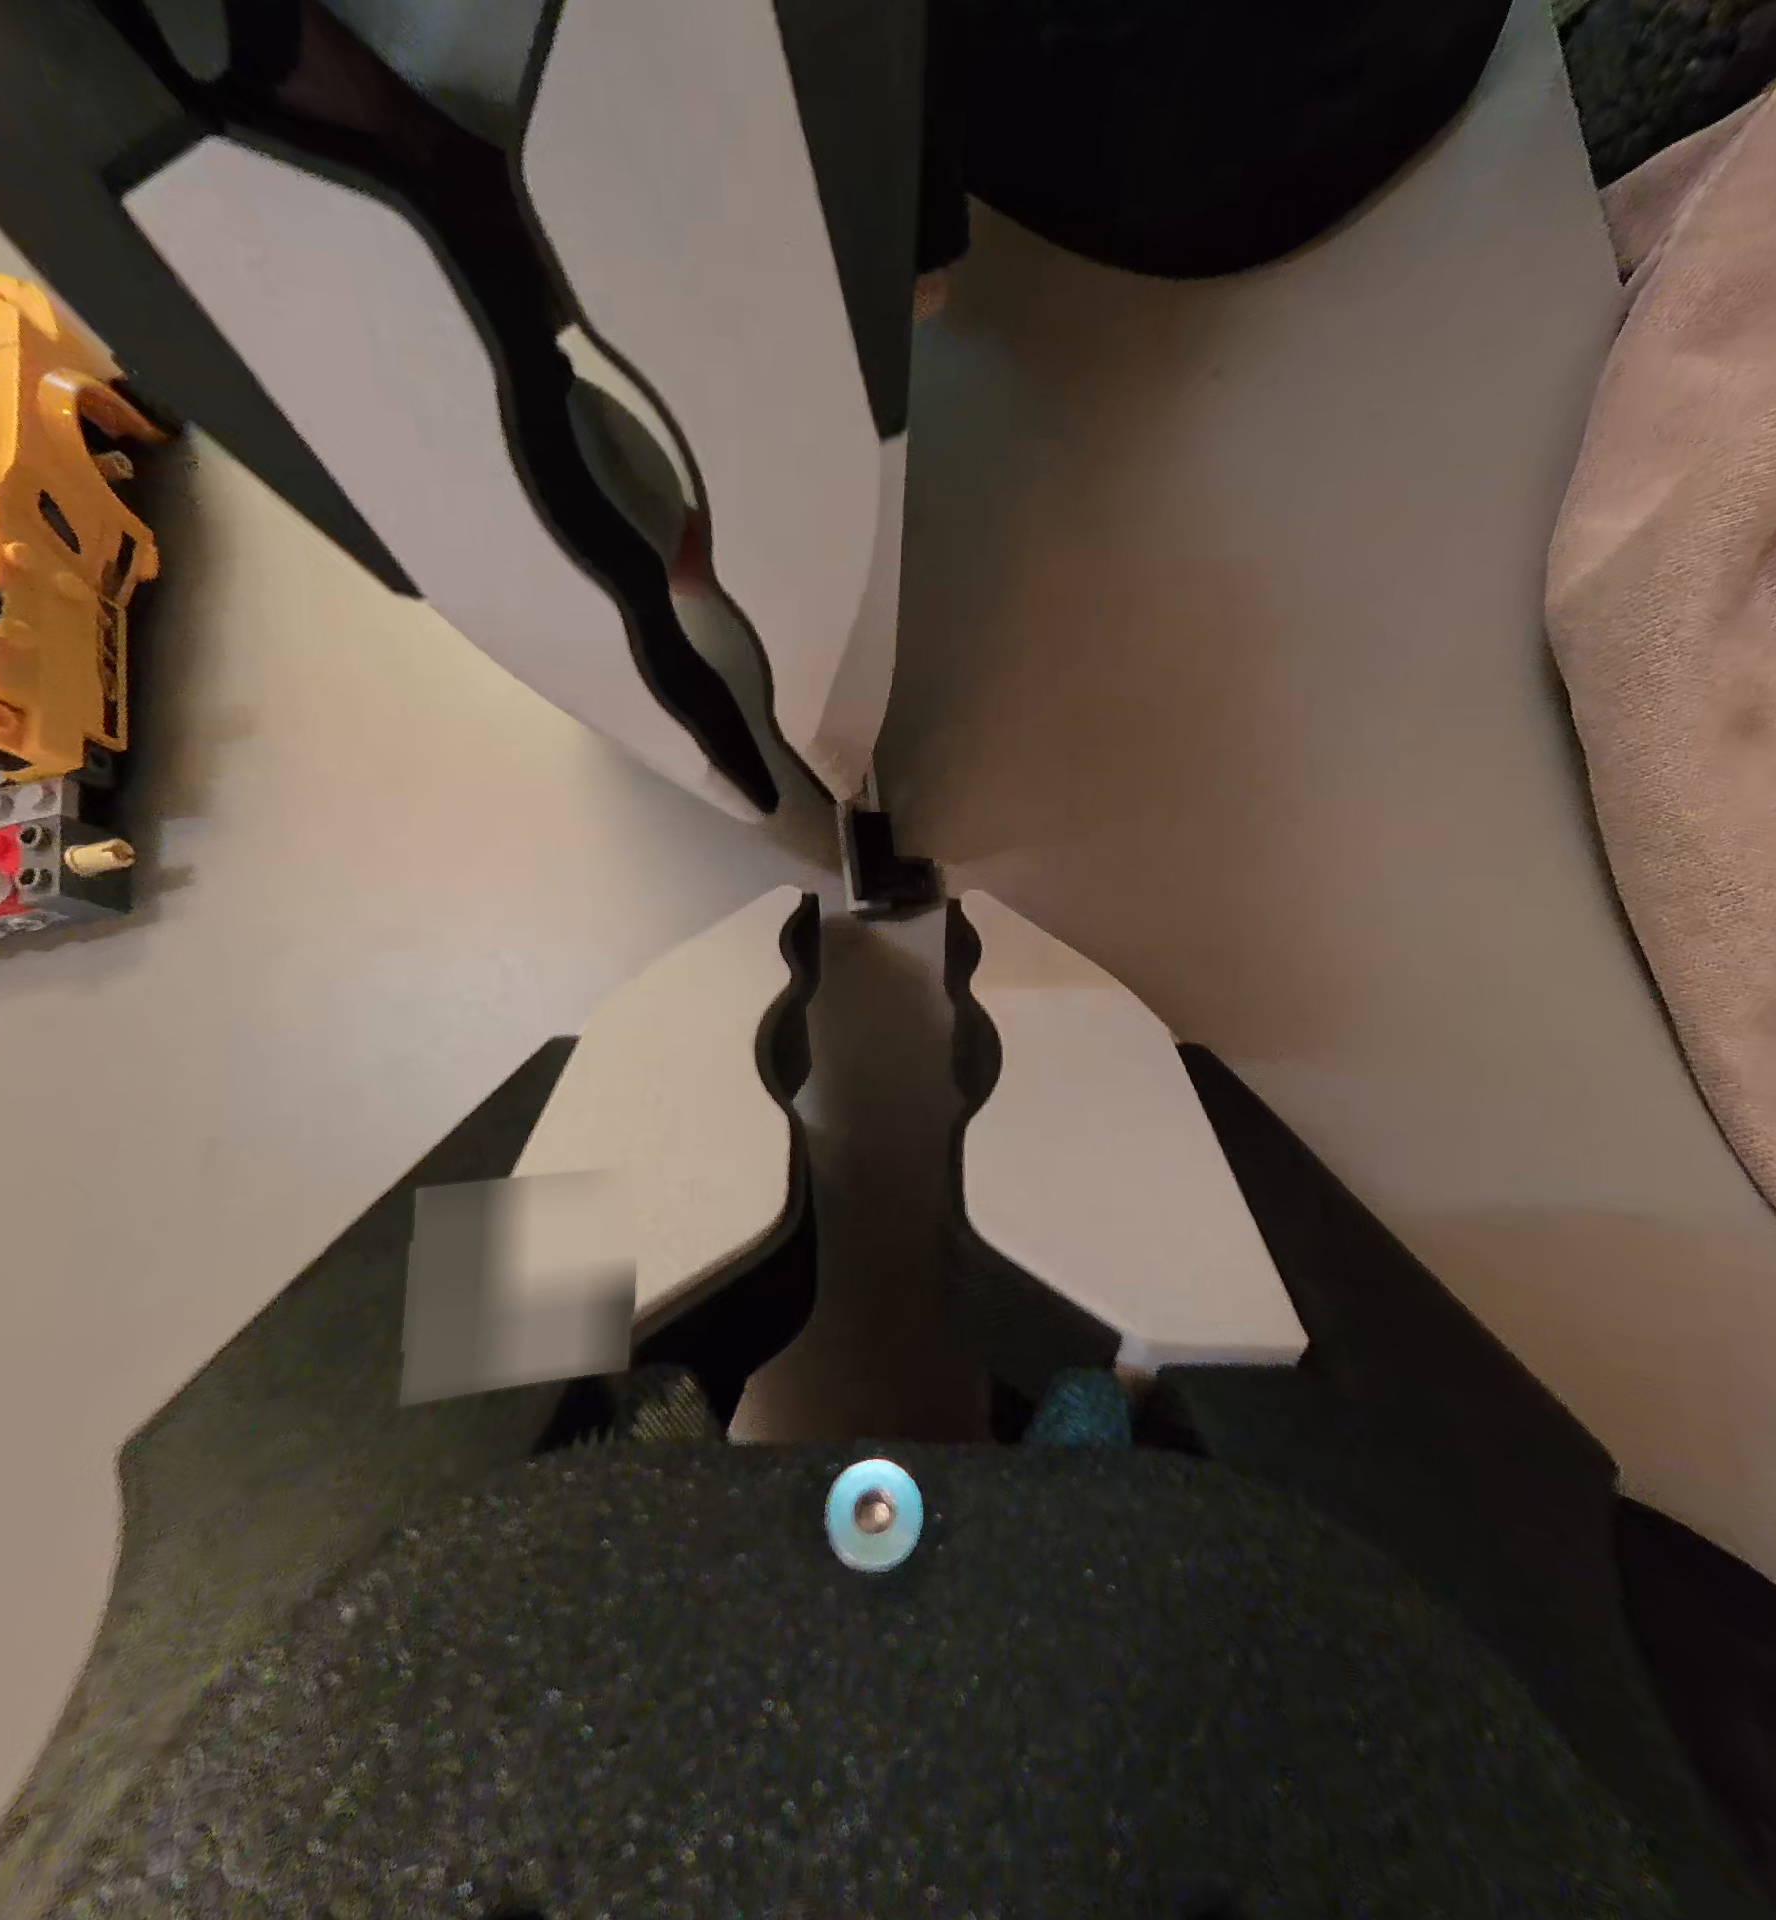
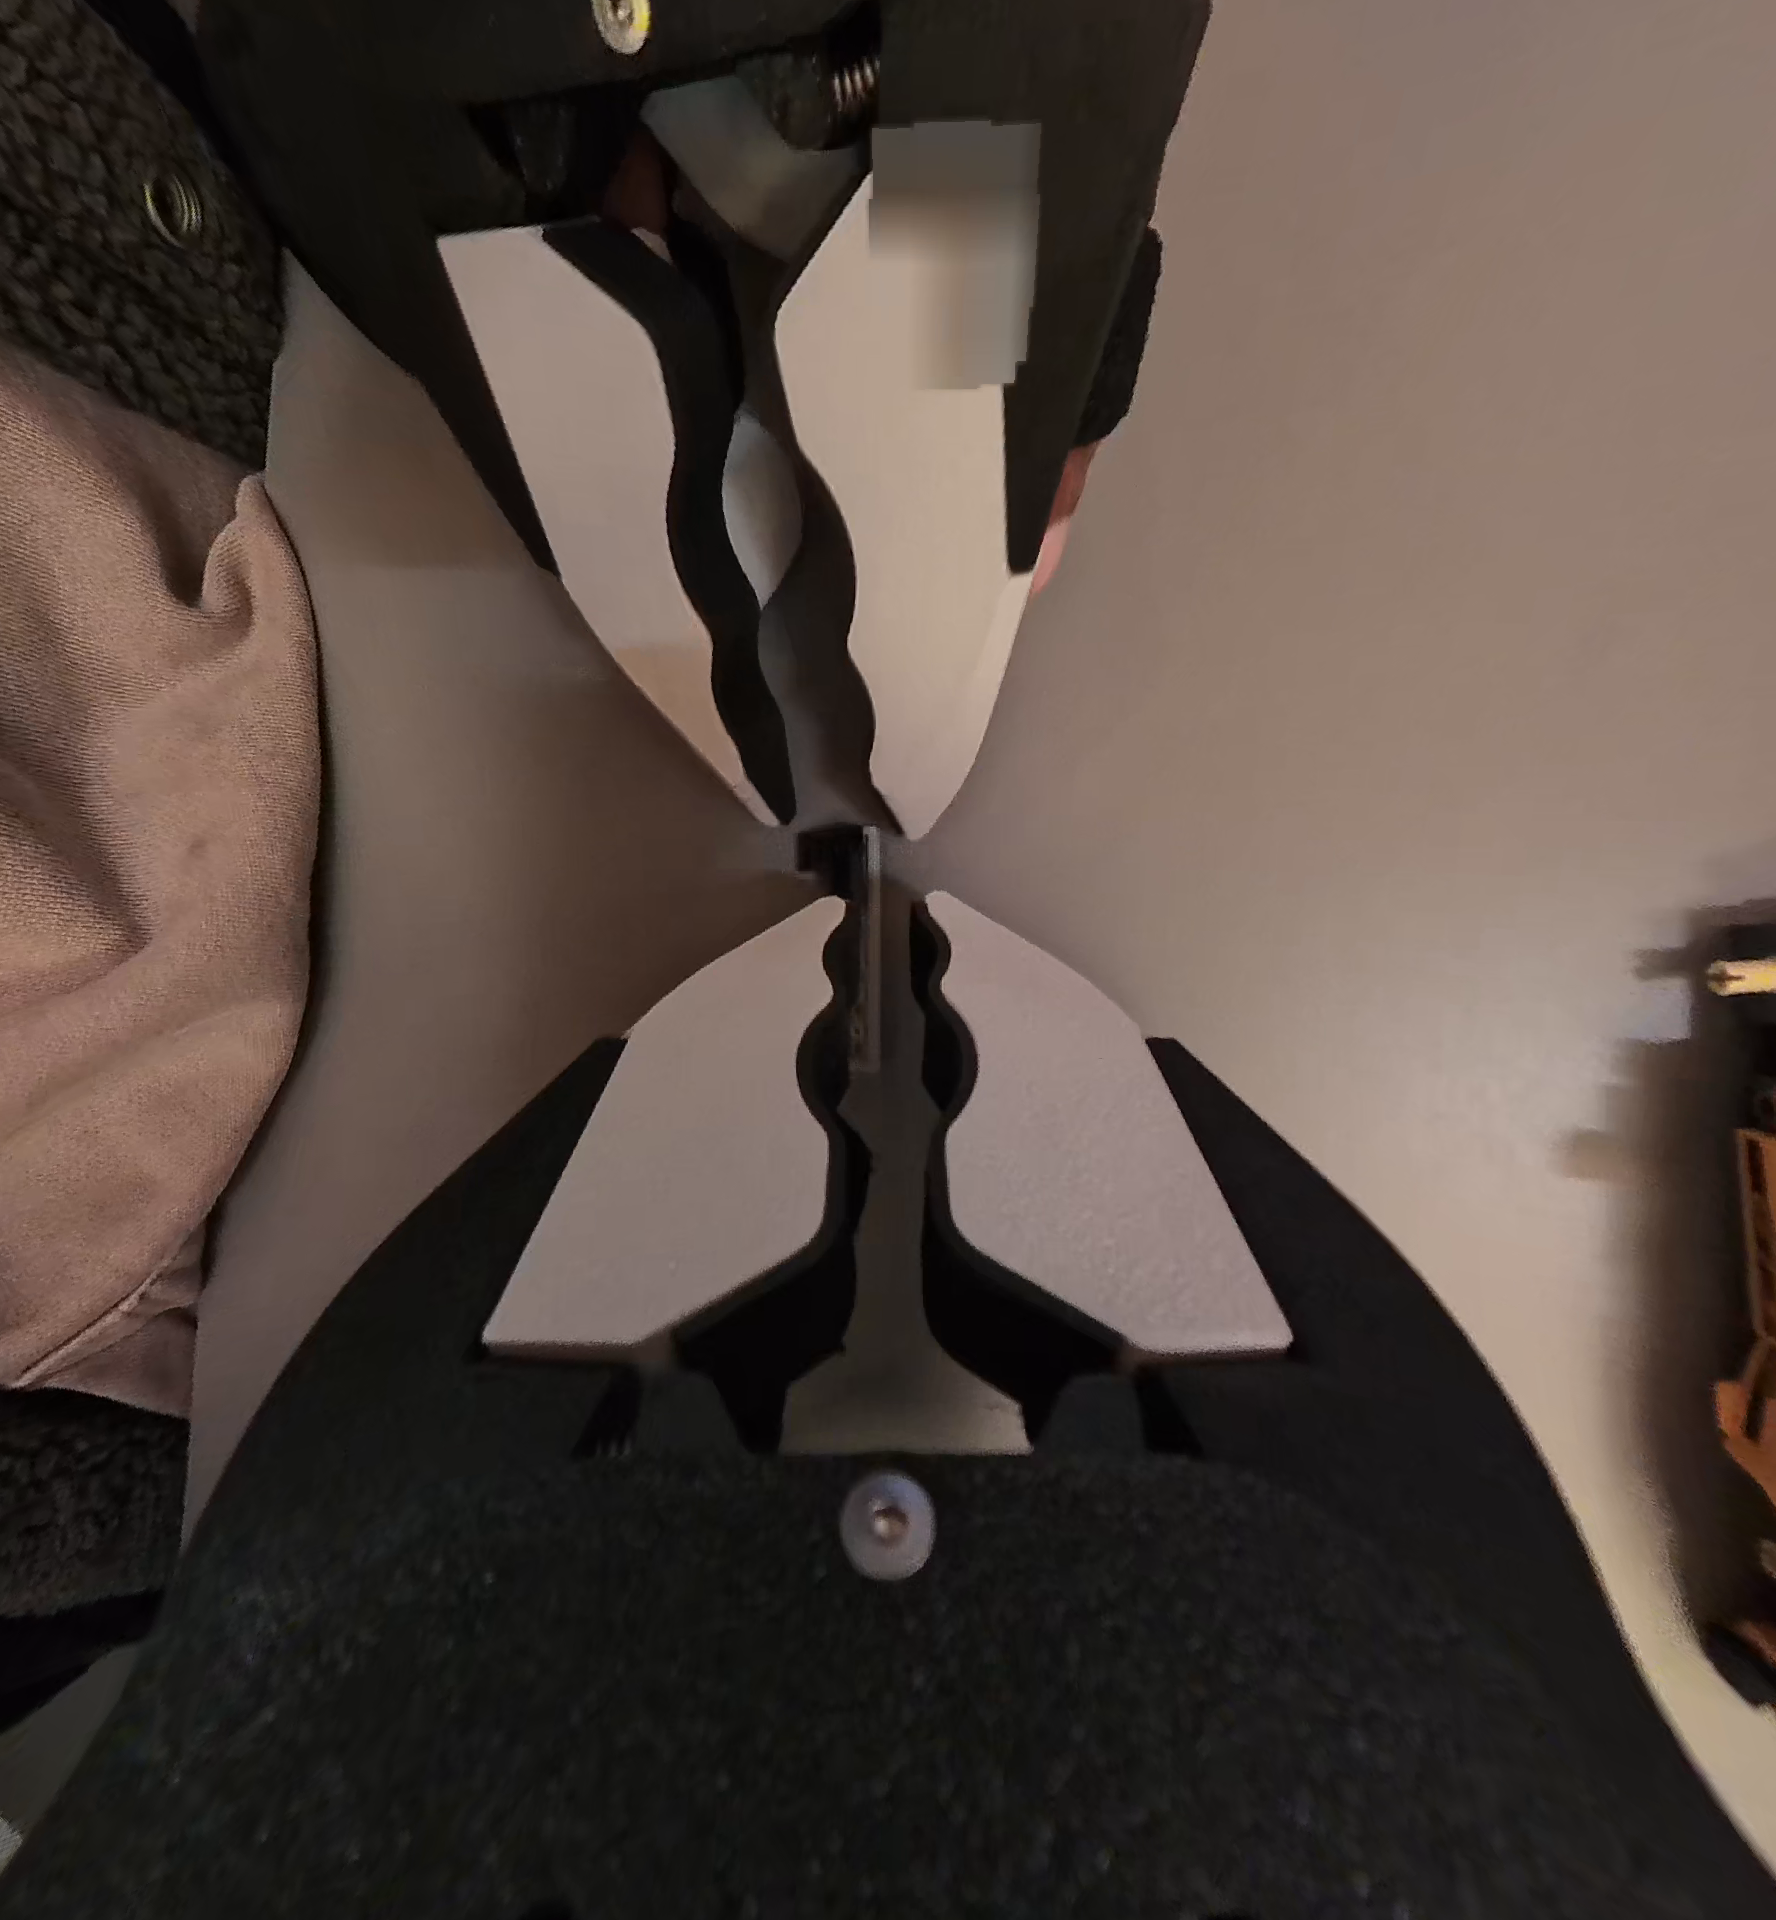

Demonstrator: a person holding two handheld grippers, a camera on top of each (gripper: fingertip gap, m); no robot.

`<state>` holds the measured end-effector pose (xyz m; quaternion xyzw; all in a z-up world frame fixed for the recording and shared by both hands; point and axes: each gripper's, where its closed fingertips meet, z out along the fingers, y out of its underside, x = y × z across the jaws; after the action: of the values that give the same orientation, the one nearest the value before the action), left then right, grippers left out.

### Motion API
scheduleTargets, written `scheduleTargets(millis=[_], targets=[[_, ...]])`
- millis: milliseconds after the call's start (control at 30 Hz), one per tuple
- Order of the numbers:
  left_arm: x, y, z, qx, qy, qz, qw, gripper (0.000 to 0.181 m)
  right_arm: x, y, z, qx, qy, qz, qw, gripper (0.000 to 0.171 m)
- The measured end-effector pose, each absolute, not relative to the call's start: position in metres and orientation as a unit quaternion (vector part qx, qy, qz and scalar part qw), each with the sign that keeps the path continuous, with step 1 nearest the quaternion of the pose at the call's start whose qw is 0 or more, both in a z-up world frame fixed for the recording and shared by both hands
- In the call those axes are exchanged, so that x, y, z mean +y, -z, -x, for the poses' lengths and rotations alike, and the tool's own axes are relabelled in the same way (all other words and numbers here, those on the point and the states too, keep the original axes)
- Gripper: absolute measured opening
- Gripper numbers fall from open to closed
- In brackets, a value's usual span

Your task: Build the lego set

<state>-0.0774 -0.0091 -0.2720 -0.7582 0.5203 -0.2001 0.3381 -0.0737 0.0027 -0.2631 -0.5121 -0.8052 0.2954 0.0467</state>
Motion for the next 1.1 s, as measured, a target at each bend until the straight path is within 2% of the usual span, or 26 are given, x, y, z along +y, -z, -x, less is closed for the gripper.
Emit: scheduleTargets(millis=[33, 567, 833, 1100], targets=[[-0.009, 0.271, 0.078, 0.517, 0.204, 0.759, 0.338, 0.022, 0.003, 0.263, 0.073, -0.804, -0.295, 0.514, 0.047, 0.008], [-0.008, 0.271, 0.077, 0.514, 0.210, 0.760, 0.338, 0.022, 0.003, 0.263, 0.067, -0.811, -0.282, 0.510, 0.060, 0.010], [-0.009, 0.273, 0.078, 0.515, 0.210, 0.761, 0.334, 0.022, -0.007, 0.267, 0.075, -0.857, -0.223, 0.441, 0.147, 0.017], [-0.008, 0.272, 0.079, 0.515, 0.208, 0.760, 0.336, 0.022, -0.008, 0.272, 0.078, -0.865, -0.209, 0.430, 0.151, 0.015]])
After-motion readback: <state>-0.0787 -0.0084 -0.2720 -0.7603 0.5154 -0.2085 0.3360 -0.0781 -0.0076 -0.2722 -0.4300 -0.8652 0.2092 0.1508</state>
